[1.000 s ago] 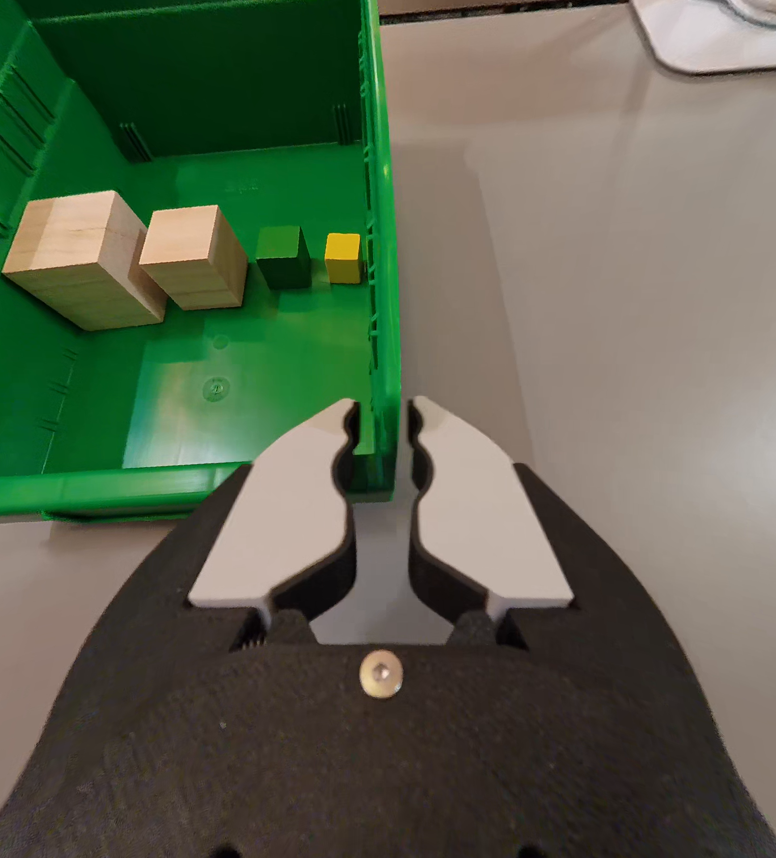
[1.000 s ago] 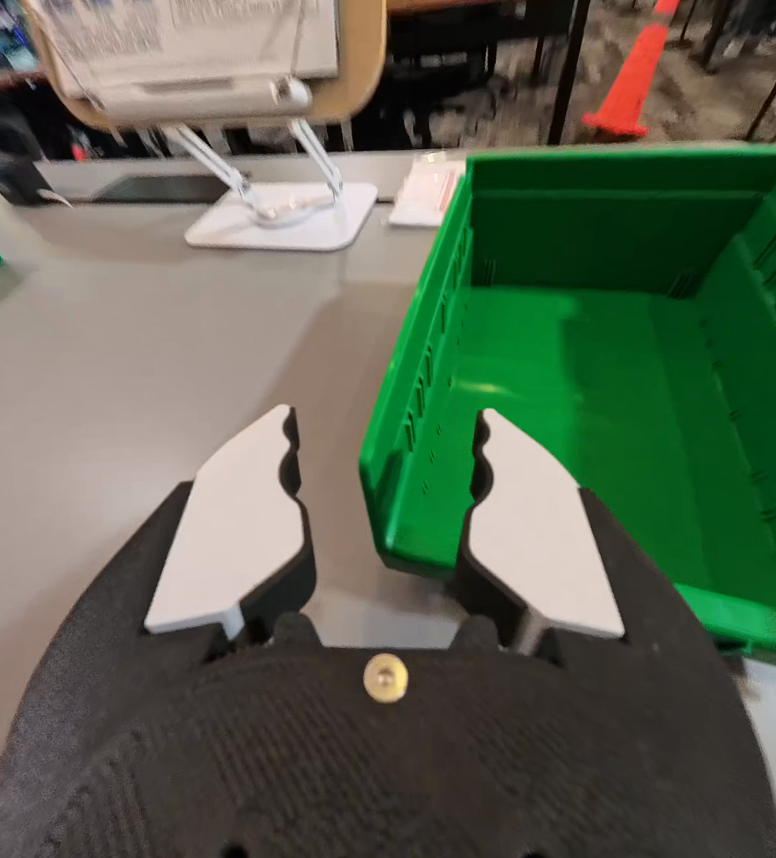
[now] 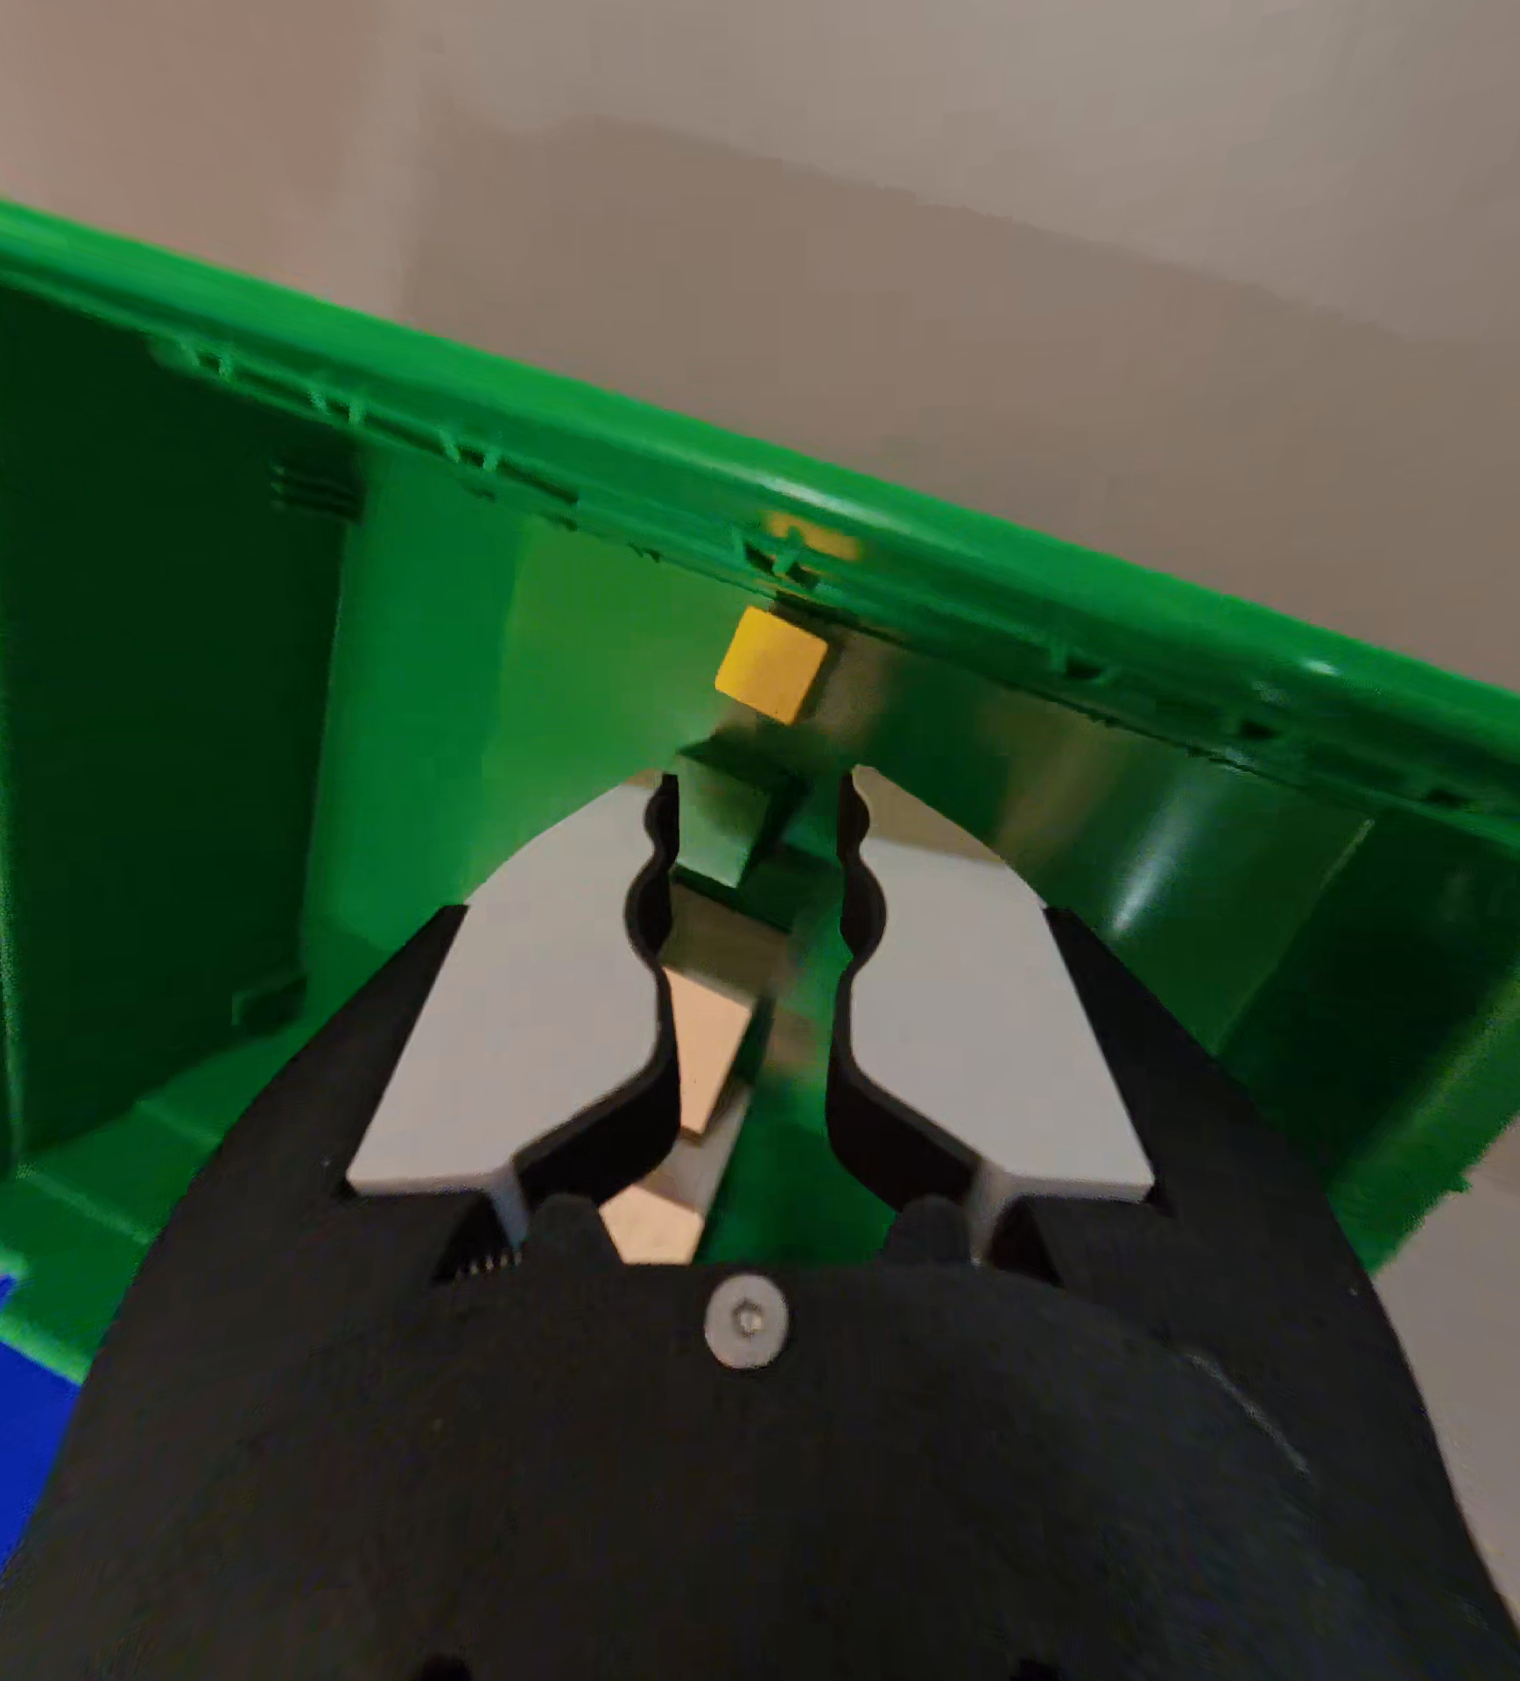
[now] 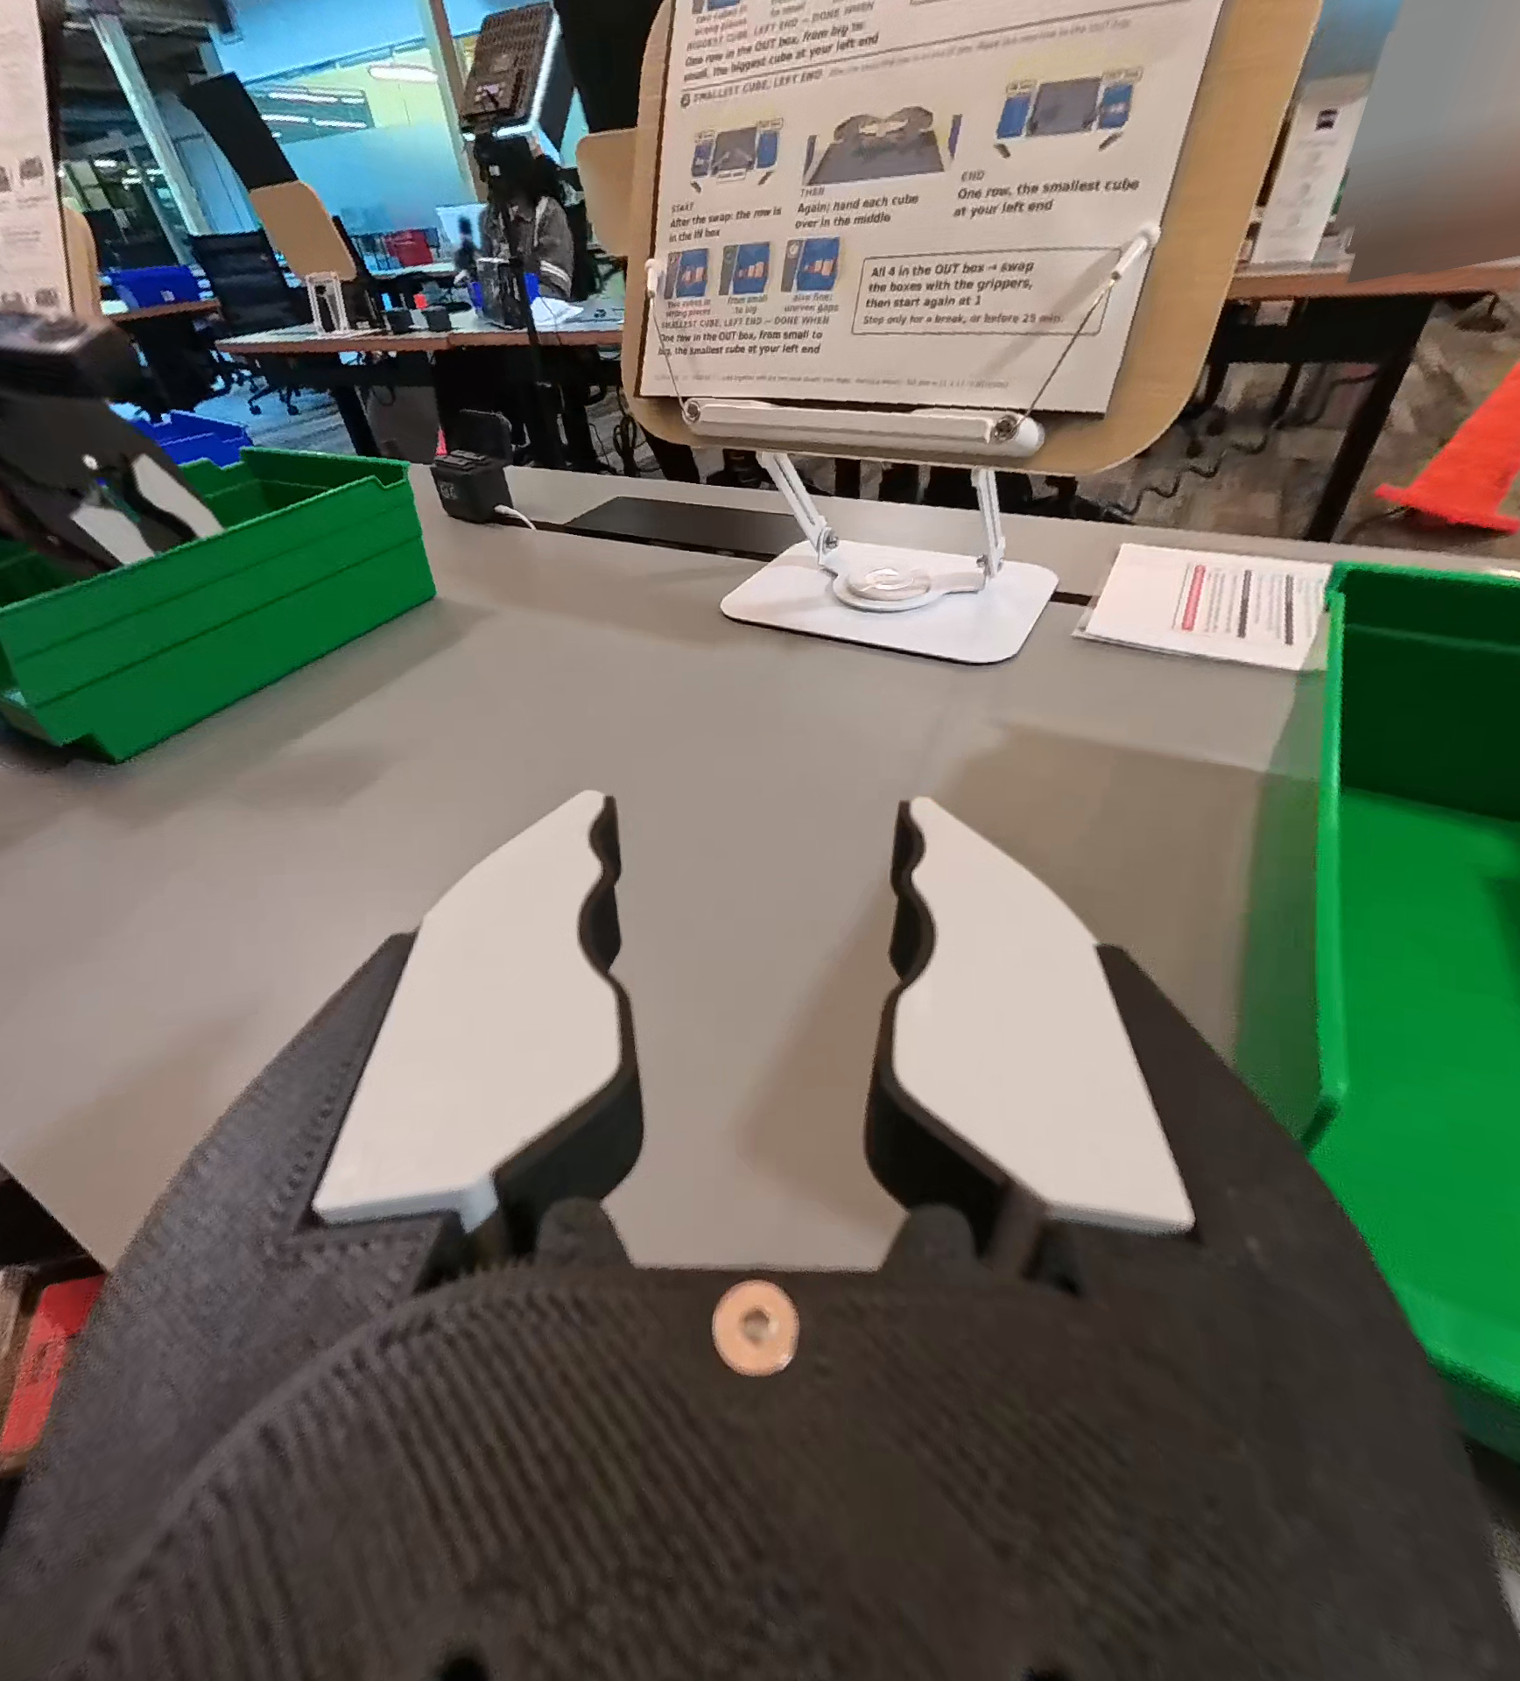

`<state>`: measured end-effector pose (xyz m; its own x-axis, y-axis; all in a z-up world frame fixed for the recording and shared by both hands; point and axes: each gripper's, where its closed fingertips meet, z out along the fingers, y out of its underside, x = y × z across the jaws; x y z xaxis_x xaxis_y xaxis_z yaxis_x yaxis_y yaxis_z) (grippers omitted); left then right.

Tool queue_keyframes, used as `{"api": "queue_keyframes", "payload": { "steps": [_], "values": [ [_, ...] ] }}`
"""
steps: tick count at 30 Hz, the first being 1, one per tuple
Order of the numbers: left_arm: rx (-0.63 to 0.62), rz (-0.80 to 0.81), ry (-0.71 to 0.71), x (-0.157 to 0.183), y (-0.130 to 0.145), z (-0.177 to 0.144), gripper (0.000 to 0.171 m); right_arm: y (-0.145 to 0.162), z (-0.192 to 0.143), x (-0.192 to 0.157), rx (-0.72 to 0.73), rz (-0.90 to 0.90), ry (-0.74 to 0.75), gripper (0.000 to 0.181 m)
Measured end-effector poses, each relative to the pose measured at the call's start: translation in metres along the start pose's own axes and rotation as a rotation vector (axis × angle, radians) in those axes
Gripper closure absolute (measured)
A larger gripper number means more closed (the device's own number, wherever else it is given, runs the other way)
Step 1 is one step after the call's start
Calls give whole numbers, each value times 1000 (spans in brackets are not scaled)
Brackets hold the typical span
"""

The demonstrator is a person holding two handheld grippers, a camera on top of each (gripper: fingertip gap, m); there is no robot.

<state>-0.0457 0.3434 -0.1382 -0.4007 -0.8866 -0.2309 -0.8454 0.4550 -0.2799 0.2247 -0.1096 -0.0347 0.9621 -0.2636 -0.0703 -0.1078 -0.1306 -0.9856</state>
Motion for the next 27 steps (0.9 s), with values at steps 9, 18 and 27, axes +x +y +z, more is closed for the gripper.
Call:
{"api": "queue_keyframes", "payload": {
  "steps": [9,18,27],
  "values": [
    [-12,120,44,3,-8,28,137,14,18,-4,-48,59,-13,124],
    [-21,53,26,-4,-11,4,147,-5,32,-20,-20,30,-102,126],
    [752,-152,-106,25,-116,-185,149,-28,63,-64,20,5,-360,127]
  ]
}}
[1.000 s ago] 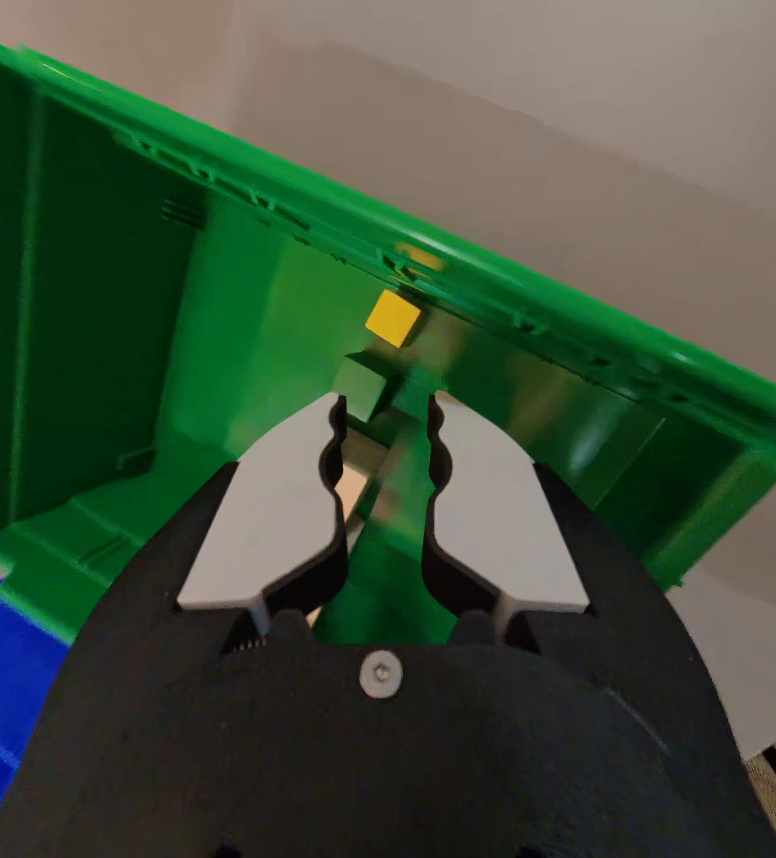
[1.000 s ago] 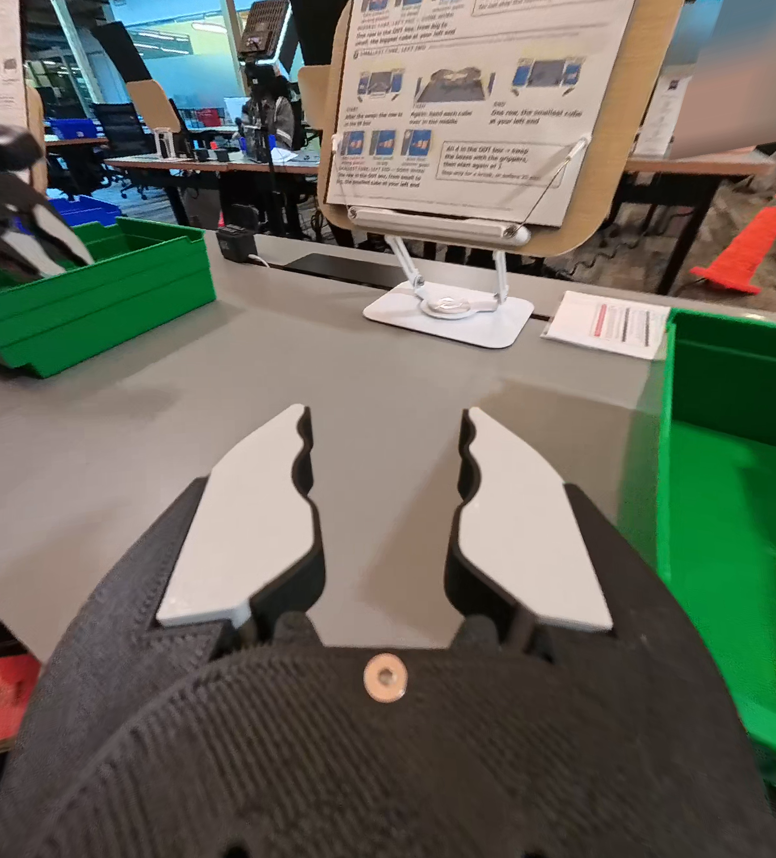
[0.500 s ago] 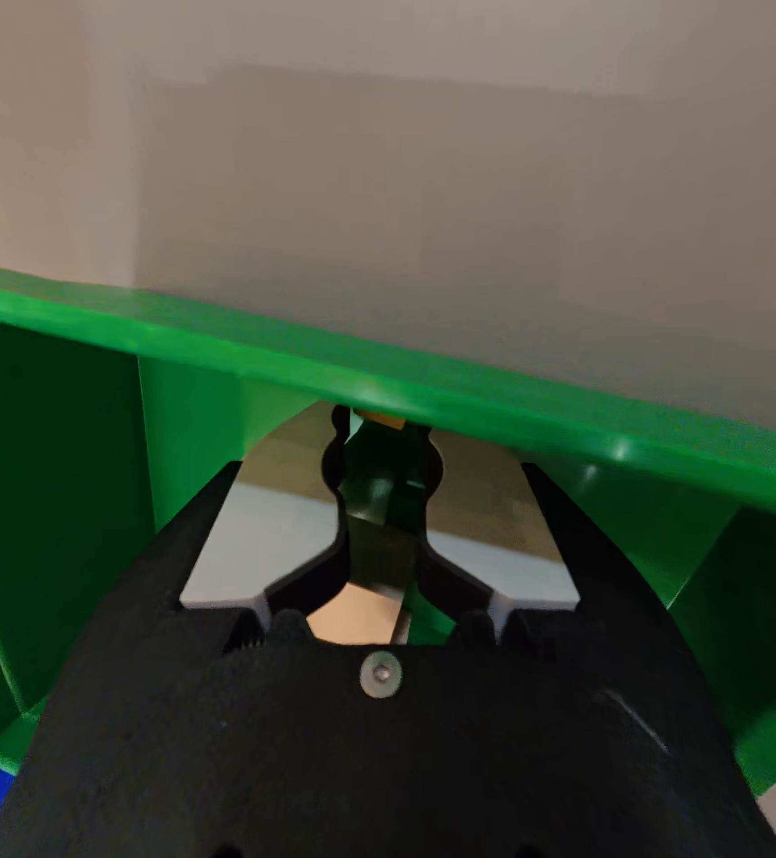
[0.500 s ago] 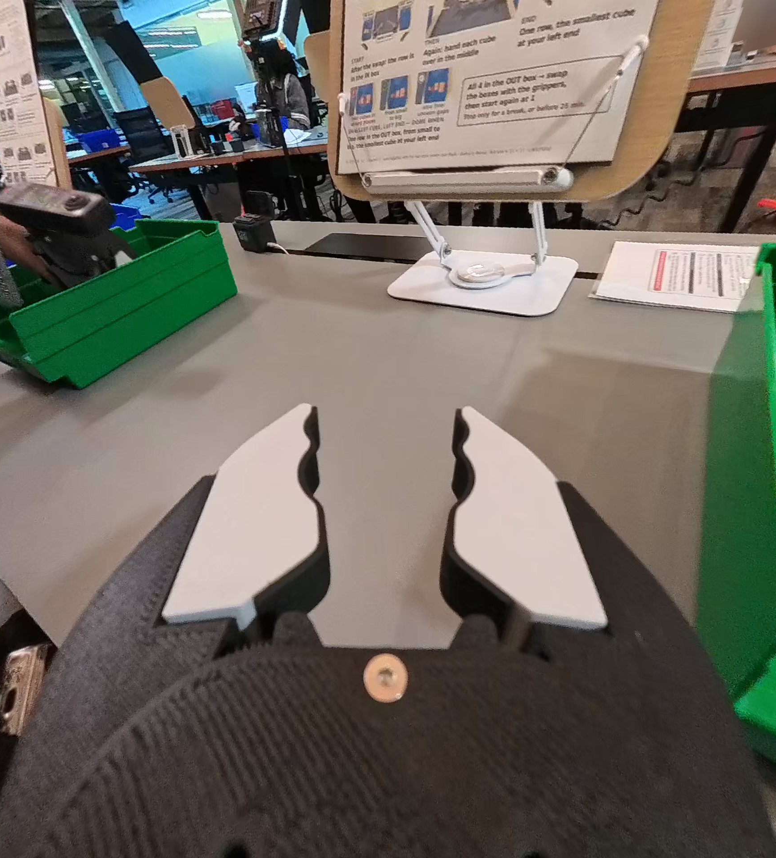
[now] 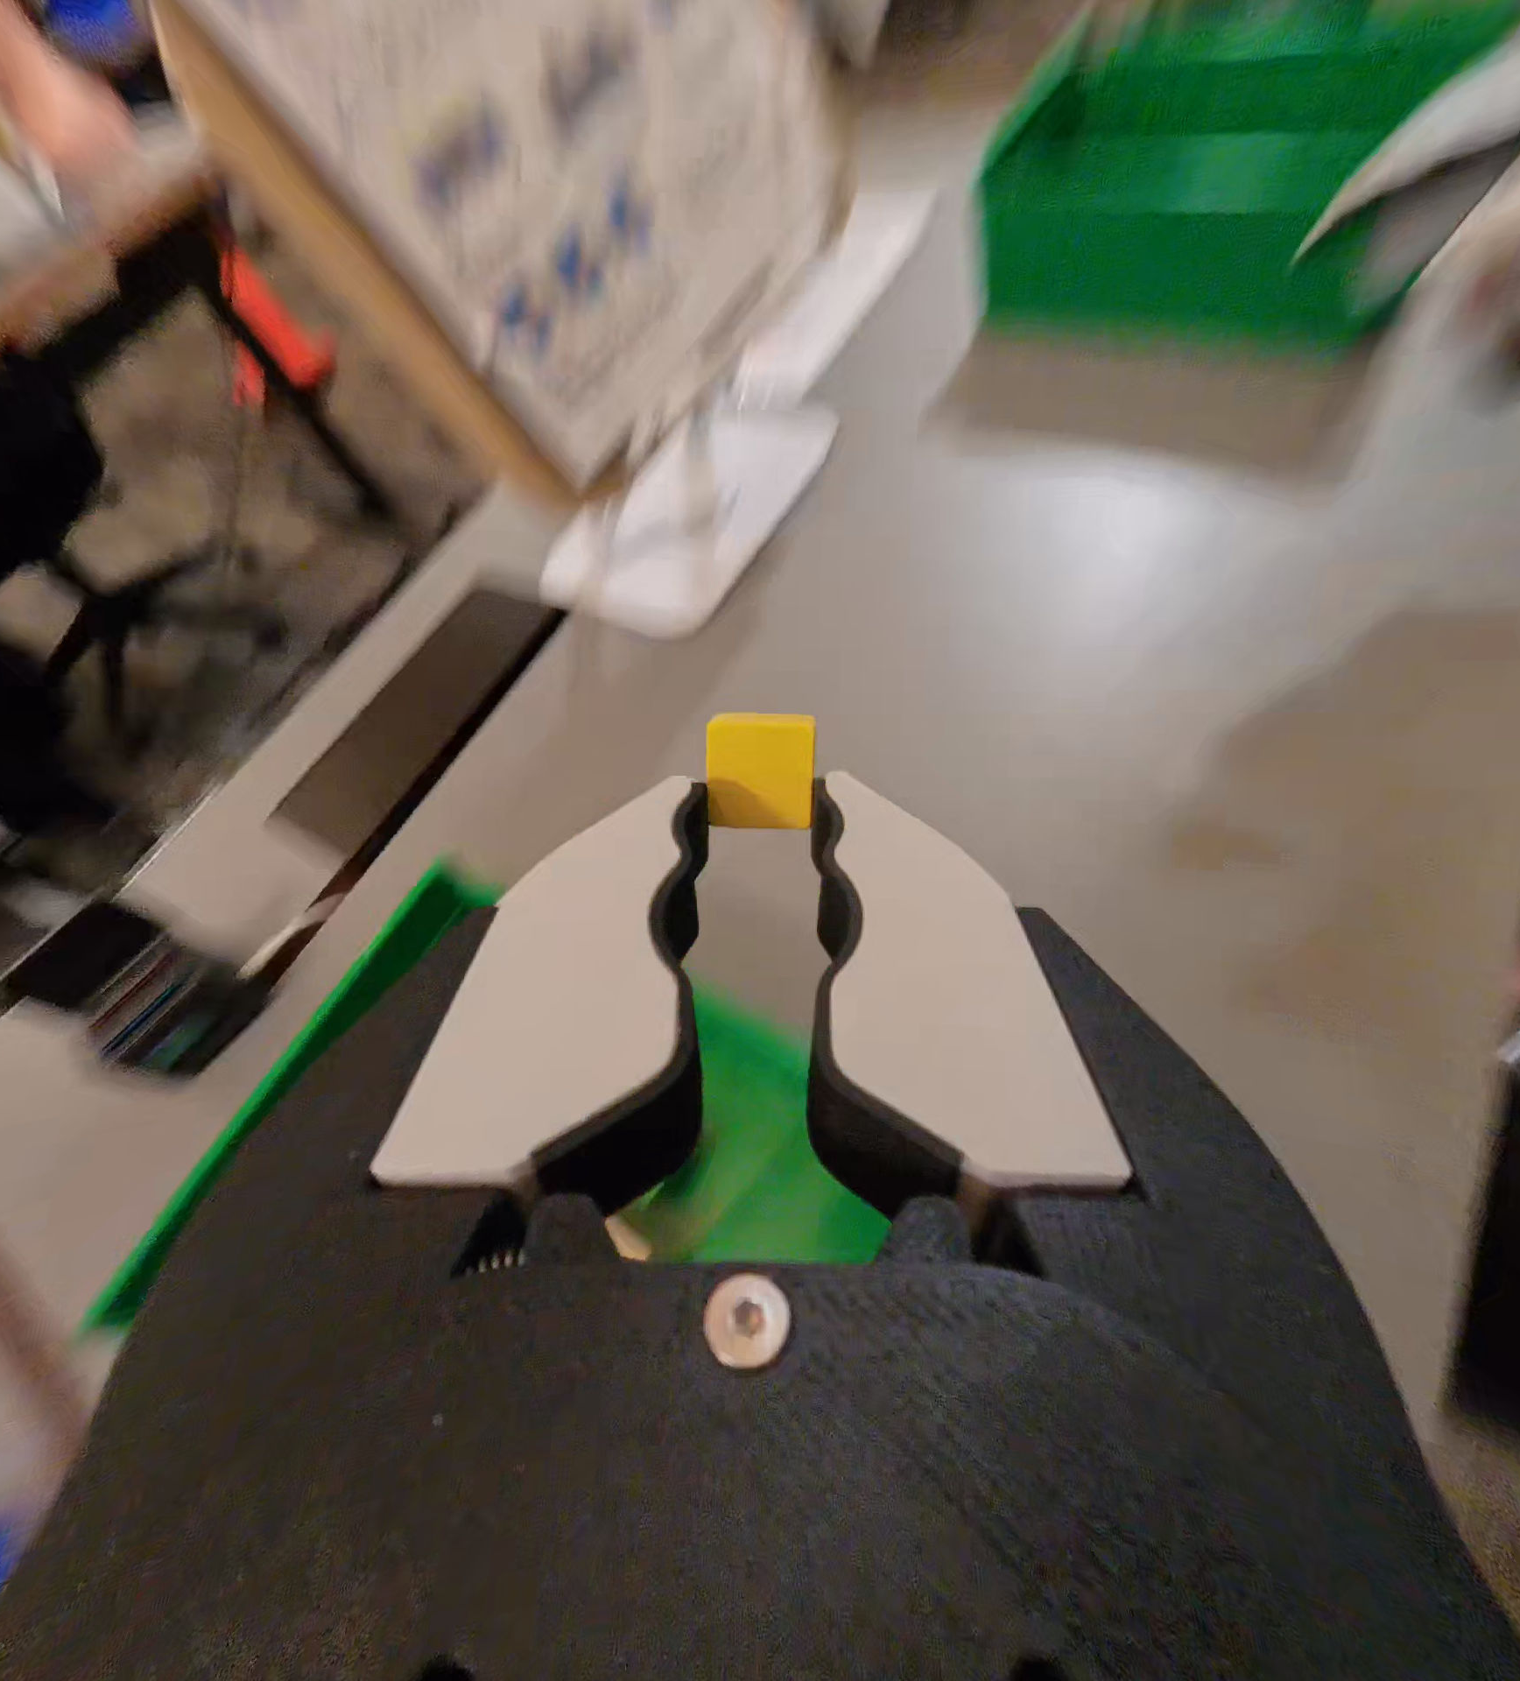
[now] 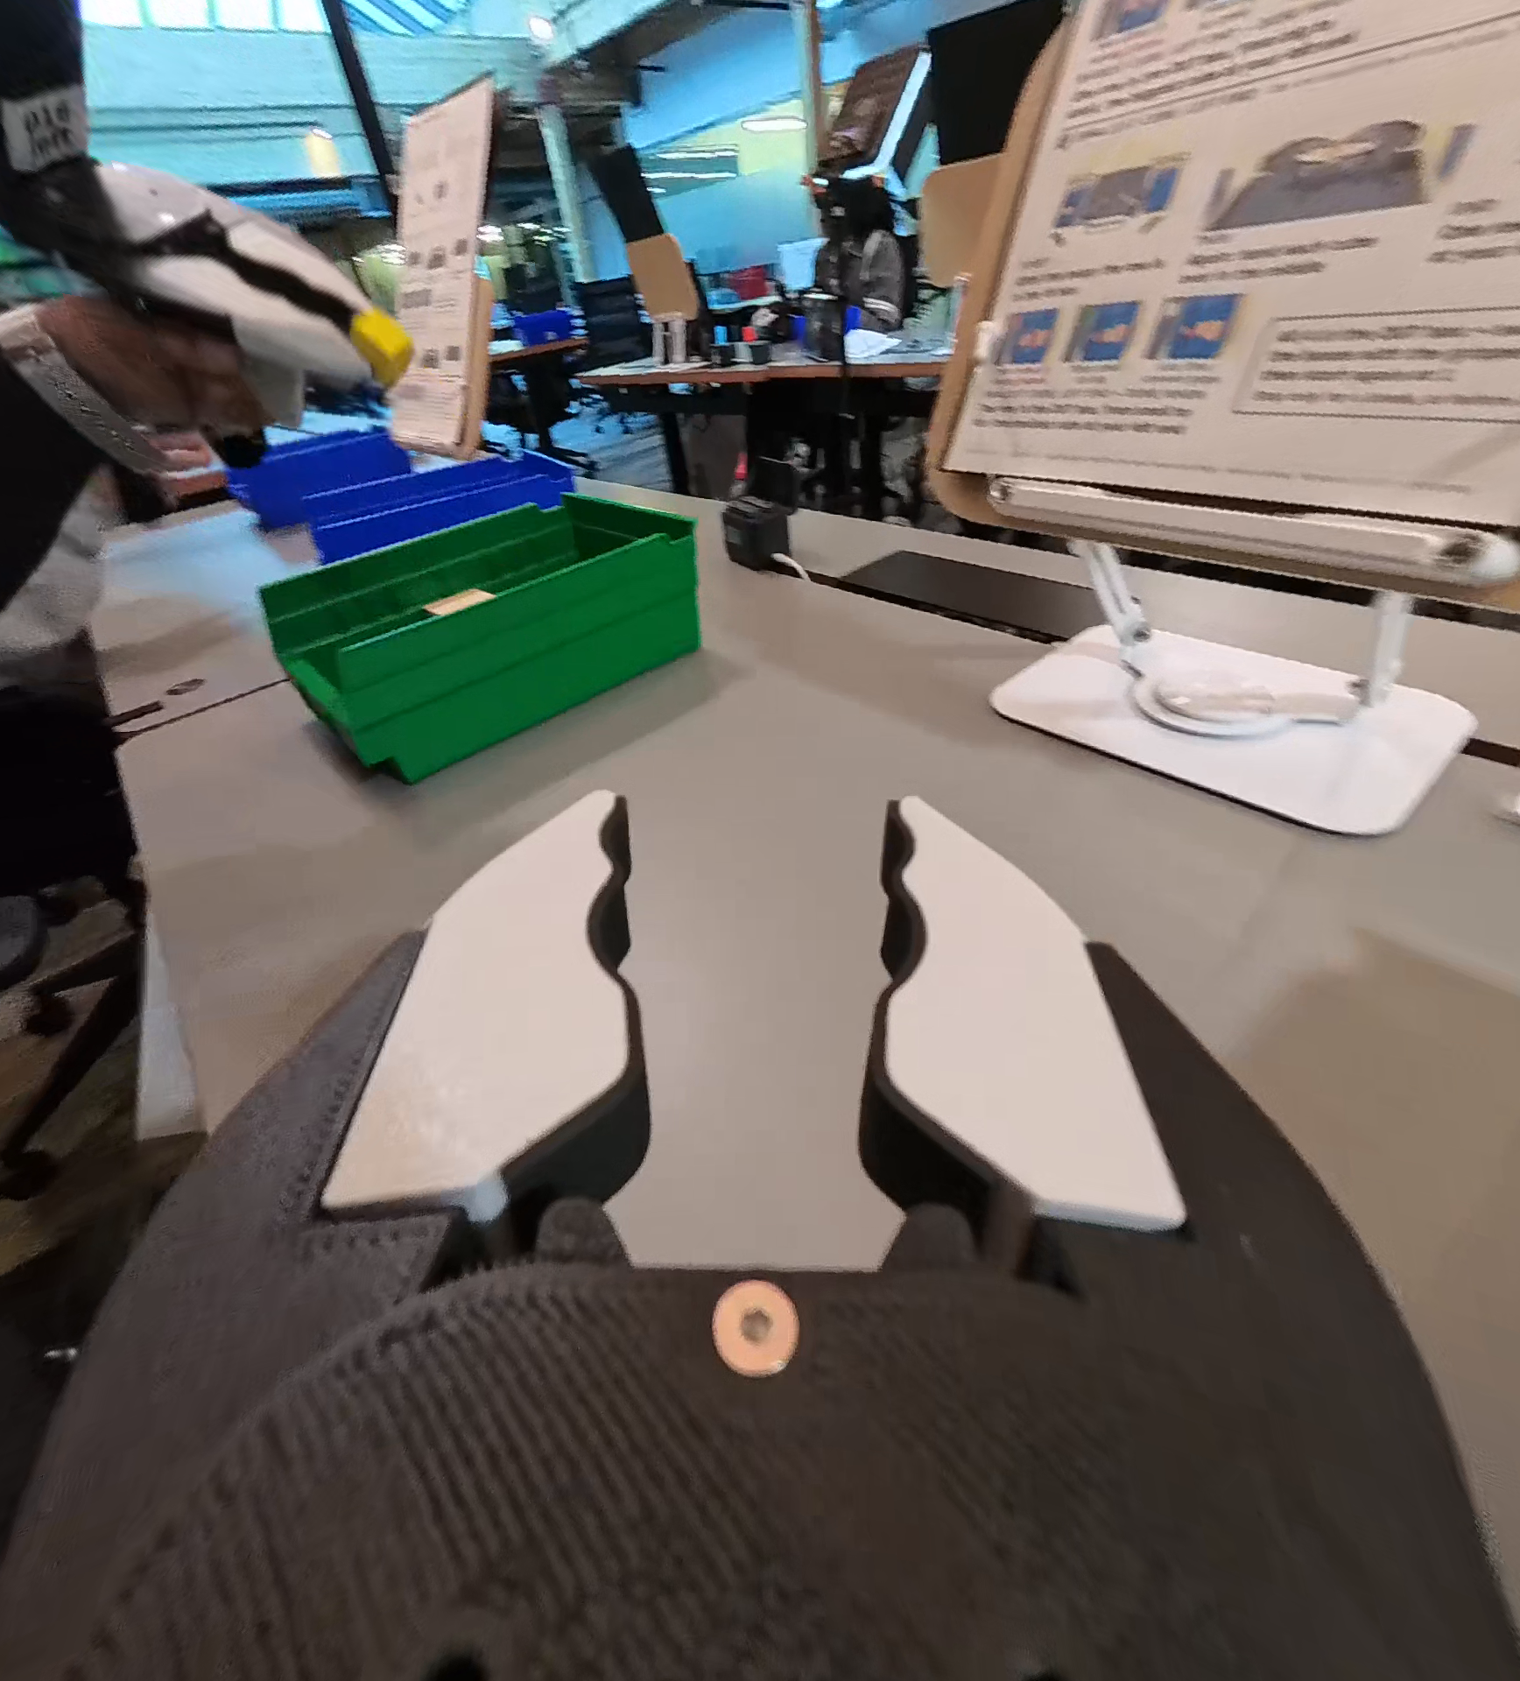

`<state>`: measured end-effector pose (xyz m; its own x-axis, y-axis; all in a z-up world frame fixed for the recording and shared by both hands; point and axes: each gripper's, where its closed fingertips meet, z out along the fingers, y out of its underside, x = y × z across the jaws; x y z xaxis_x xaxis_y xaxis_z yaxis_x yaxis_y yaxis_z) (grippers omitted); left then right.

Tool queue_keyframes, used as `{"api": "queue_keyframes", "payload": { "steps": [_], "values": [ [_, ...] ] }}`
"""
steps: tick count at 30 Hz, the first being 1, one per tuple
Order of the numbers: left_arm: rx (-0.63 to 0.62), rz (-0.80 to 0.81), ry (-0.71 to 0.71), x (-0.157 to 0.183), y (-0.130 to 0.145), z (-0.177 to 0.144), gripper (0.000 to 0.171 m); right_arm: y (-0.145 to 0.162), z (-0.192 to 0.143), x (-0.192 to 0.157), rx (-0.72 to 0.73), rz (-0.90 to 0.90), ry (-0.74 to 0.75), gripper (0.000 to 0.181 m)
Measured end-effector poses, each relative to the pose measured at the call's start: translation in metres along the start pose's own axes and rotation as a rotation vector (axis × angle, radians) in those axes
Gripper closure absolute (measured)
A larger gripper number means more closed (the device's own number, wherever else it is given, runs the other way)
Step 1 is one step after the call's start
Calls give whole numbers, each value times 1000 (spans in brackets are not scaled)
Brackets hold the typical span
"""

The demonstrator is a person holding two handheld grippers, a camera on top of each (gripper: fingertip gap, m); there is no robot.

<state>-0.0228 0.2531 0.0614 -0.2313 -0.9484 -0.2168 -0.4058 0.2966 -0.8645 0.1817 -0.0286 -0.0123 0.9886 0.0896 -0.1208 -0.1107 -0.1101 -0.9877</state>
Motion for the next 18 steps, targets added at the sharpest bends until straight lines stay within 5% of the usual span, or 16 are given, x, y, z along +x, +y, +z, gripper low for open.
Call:
{"api": "queue_keyframes", "payload": {
  "steps": [2,5,11,15,18],
  "values": [
    [217,-111,79,42,-45,4,149,2,8,-12,26,18,-74,127],
    [355,-255,134,101,-72,39,150,12,9,-29,69,120,-177,127],
    [532,-583,362,210,-80,134,150,16,-6,-38,111,307,-360,137],
    [557,-876,549,230,-84,176,151,11,-21,-22,160,405,-371,133],
    [528,-899,622,249,-79,198,151,12,-28,-13,178,513,-388,129]
  ]
}}
